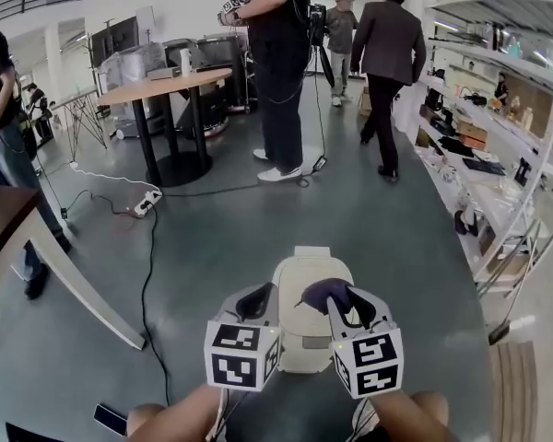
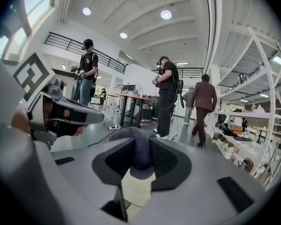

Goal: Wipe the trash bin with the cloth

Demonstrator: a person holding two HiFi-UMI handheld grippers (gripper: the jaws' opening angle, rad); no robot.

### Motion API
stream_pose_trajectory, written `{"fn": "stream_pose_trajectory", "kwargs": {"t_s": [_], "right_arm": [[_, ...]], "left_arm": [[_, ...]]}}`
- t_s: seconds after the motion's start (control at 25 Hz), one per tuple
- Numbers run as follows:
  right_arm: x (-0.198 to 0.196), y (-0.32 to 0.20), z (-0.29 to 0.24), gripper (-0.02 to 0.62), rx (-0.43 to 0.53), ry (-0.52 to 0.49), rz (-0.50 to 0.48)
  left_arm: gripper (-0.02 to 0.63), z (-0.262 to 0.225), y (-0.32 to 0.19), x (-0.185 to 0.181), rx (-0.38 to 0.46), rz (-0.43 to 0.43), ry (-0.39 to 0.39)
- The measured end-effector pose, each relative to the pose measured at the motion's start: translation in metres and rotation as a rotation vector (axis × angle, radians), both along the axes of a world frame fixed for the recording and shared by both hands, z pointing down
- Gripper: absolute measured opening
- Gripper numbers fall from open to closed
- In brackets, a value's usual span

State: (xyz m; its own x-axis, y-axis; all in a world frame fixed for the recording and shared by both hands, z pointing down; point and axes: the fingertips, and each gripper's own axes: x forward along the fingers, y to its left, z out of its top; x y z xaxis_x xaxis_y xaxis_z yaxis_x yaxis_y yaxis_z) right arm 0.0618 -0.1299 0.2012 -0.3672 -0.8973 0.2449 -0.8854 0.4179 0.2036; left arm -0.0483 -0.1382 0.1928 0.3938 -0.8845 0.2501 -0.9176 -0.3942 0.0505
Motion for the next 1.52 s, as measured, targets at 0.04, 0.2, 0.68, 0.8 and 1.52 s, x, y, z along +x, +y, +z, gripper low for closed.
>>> {"fn": "stream_pose_trajectory", "kwargs": {"t_s": [0.04,0.2,0.68,0.8,1.52], "right_arm": [[-0.002,-0.011,0.001,0.094,-0.002,0.009,-0.001],[-0.007,-0.054,0.009,0.094,-0.022,0.039,-0.004],[-0.033,-0.157,0.049,0.094,-0.064,0.019,0.002],[-0.033,-0.177,0.056,0.094,-0.075,0.027,0.002],[-0.037,-0.241,0.133,0.094,-0.314,0.221,-0.107]], "left_arm": [[0.0,0.001,-0.009,-0.001,-0.001,-0.002,0.001],[0.0,0.011,-0.043,-0.005,-0.016,-0.007,0.015],[0.0,0.045,-0.125,-0.029,-0.015,-0.008,-0.022],[0.0,0.045,-0.142,-0.024,-0.02,-0.001,-0.007],[0.0,0.082,-0.197,-0.021,-0.092,-0.01,-0.015]]}}
